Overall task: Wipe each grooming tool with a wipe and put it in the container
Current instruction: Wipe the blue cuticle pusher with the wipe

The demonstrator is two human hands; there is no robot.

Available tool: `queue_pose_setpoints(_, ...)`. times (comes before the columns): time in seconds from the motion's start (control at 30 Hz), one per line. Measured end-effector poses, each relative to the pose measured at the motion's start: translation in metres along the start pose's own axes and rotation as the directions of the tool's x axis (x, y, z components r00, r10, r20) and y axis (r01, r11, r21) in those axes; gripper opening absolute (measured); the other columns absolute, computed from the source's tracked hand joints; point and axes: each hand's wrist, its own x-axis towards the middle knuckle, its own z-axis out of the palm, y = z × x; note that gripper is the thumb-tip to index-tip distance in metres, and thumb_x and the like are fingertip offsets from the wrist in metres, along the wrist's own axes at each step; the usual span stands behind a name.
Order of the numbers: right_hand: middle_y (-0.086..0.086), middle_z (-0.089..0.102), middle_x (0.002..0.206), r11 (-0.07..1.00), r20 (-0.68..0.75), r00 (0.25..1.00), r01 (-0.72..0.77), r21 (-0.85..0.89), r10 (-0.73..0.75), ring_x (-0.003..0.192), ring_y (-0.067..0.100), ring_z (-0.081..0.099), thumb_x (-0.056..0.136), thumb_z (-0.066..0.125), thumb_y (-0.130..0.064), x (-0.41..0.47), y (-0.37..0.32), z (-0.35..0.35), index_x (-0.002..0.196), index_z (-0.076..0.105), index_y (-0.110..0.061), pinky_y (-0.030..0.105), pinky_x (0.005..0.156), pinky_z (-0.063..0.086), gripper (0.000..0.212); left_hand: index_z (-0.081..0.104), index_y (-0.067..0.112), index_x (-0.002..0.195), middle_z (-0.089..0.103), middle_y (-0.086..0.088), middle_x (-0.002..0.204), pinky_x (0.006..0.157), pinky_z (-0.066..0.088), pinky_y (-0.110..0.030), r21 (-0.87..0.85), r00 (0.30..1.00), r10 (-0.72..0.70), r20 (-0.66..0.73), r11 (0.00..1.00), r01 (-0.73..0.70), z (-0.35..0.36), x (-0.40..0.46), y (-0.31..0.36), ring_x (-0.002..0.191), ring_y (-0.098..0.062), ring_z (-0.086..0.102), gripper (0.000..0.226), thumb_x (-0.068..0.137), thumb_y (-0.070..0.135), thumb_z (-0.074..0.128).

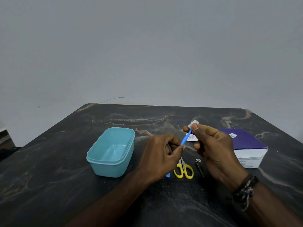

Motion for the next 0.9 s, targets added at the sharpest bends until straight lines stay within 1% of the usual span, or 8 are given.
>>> queue_pose_setpoints(0.1,0.005,0.076,0.090,0.997,-0.003,0.999,-0.050,0.050,0.050,0.038,0.003,0.043,0.087,0.065,-0.018,0.000,-0.003,0.002,0.088,0.071,-0.007,0.012,0.035,0.033,0.013,0.069,0.013,0.080,0.054,0.014,0.045,0.041,0.033,-0.013,-0.126,0.994,-0.075,-0.076,0.990,0.065,-0.002,0.002,0.003,0.037,-0.003,0.044,0.006,0.085,0.016,0.072)
queue_pose_setpoints(0.2,-0.002,0.074,0.077,0.989,0.019,0.994,-0.109,0.098,0.108,0.038,0.002,0.042,0.086,0.065,-0.019,0.000,-0.005,0.002,0.088,0.070,-0.009,0.011,0.032,0.028,0.012,0.069,0.010,0.080,0.056,0.008,0.049,0.041,0.038,-0.020,-0.382,0.960,-0.236,-0.153,0.910,0.163,-0.005,0.008,0.008,0.041,-0.005,0.046,0.006,0.085,0.013,0.071)
queue_pose_setpoints(0.37,0.001,0.076,0.088,0.977,0.098,0.983,-0.165,0.136,0.153,0.042,0.004,0.040,0.088,0.064,-0.021,-0.002,0.000,0.006,0.087,0.071,-0.012,0.014,0.034,0.025,0.012,0.067,0.005,0.084,0.057,-0.001,0.053,0.040,0.041,-0.025,-0.626,0.898,-0.399,-0.187,0.753,0.204,-0.009,0.011,0.016,0.042,-0.013,0.048,0.015,0.085,0.019,0.071)
queue_pose_setpoints(0.47,0.003,0.076,0.095,0.990,0.054,0.994,-0.104,0.099,0.099,0.043,0.004,0.042,0.088,0.064,-0.023,-0.003,0.001,0.007,0.088,0.072,-0.011,0.014,0.035,0.027,0.015,0.066,0.003,0.080,0.061,-0.003,0.059,0.039,0.042,-0.023,-0.658,0.845,-0.456,-0.280,0.732,0.177,-0.010,0.013,0.018,0.042,-0.012,0.049,0.020,0.086,0.023,0.070)
queue_pose_setpoints(0.57,0.000,0.071,0.075,0.998,-0.069,0.997,0.048,0.032,-0.046,0.042,0.006,0.045,0.089,0.064,-0.022,-0.002,0.000,0.002,0.087,0.075,-0.009,0.014,0.038,0.036,0.017,0.066,0.006,0.079,0.064,-0.002,0.060,0.039,0.042,-0.022,-0.618,0.811,-0.458,-0.364,0.770,0.157,-0.014,0.016,0.014,0.042,-0.011,0.050,0.019,0.087,0.023,0.069)
queue_pose_setpoints(0.67,-0.006,0.065,0.063,0.959,-0.116,0.960,0.235,-0.158,-0.255,0.040,0.005,0.047,0.092,0.061,-0.020,0.000,-0.005,-0.002,0.089,0.075,-0.012,0.012,0.040,0.036,0.016,0.068,0.012,0.081,0.066,-0.002,0.063,0.040,0.043,-0.022,-0.576,0.815,-0.449,-0.368,0.797,0.179,-0.014,0.017,0.009,0.044,-0.010,0.052,0.011,0.087,0.020,0.069)
queue_pose_setpoints(0.77,-0.003,0.071,0.076,0.885,-0.064,0.915,0.364,-0.292,-0.398,0.040,0.005,0.049,0.093,0.059,-0.015,-0.002,-0.008,-0.001,0.091,0.074,-0.013,0.013,0.040,0.039,0.015,0.070,0.009,0.086,0.067,-0.005,0.064,0.041,0.044,-0.022,-0.570,0.823,-0.444,-0.356,0.800,0.185,-0.014,0.016,0.007,0.048,-0.011,0.059,0.007,0.085,0.016,0.071)
queue_pose_setpoints(0.9,-0.007,0.073,0.074,0.796,0.067,0.910,0.391,-0.461,-0.408,0.044,0.004,0.056,0.090,0.064,-0.023,-0.002,0.001,-0.001,0.092,0.075,-0.025,0.024,0.047,0.048,0.012,0.070,0.004,0.085,0.074,-0.010,0.072,0.041,0.044,-0.020,-0.584,0.837,-0.422,-0.348,0.796,0.158,-0.017,0.018,0.010,0.046,-0.012,0.059,0.009,0.082,0.011,0.073)
